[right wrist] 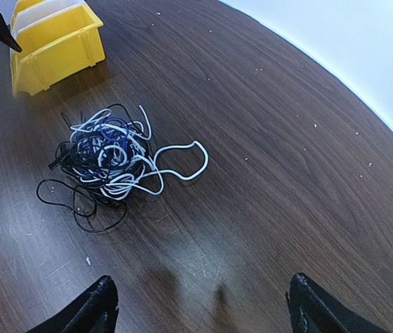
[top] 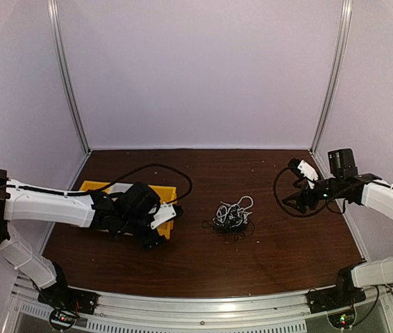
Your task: Untangle the cables
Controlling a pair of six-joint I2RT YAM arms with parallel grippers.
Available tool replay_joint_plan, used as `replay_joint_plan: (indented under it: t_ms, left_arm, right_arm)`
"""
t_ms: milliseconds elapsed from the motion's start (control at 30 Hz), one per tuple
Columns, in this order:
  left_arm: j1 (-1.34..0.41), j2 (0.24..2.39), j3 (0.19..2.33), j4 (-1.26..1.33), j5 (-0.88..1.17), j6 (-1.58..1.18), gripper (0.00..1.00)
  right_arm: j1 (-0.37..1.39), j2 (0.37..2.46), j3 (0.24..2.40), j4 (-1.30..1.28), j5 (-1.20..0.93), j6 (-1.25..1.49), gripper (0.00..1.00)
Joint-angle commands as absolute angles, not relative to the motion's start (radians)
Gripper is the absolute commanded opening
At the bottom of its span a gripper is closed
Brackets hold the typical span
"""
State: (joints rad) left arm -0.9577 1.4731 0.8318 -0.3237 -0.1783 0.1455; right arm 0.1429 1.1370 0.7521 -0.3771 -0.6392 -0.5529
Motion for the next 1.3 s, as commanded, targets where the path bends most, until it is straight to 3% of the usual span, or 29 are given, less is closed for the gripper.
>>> replay_joint_plan:
  t_ms: [0,200,367,967,1267]
  left_arm:
    - [-0.965,1.509,0.892,-0.294,-0.357,0.209,0.79]
    - [-0.962,1.643,0.98,-0.28,-0.392,0.293,0.67]
    - [-0.931,1.76,1.088,-0.24,-0.367,0.312,0.65]
    - [-0.711,2.289,1.788,-0.158,-0.197,0.459,0.52]
    - [-0.716,2.324,1.794,-0.154,0.043,0.593,0.44]
  right_arm:
    - [0.154,1.142,0.729,-0.347,-0.71,-0.545,0.85]
    - [0.165,1.16,0.721,-0.347,-0.697,-0.56,0.84]
    - [0.169,1.148,0.719,-0.352,-0.707,-0.56,0.84]
    - [0.169,1.113,0.692,-0.352,-0.713,-0.56,0.83]
    - [0.17,1.133,0.689,-0.348,-0.706,-0.56,0.83]
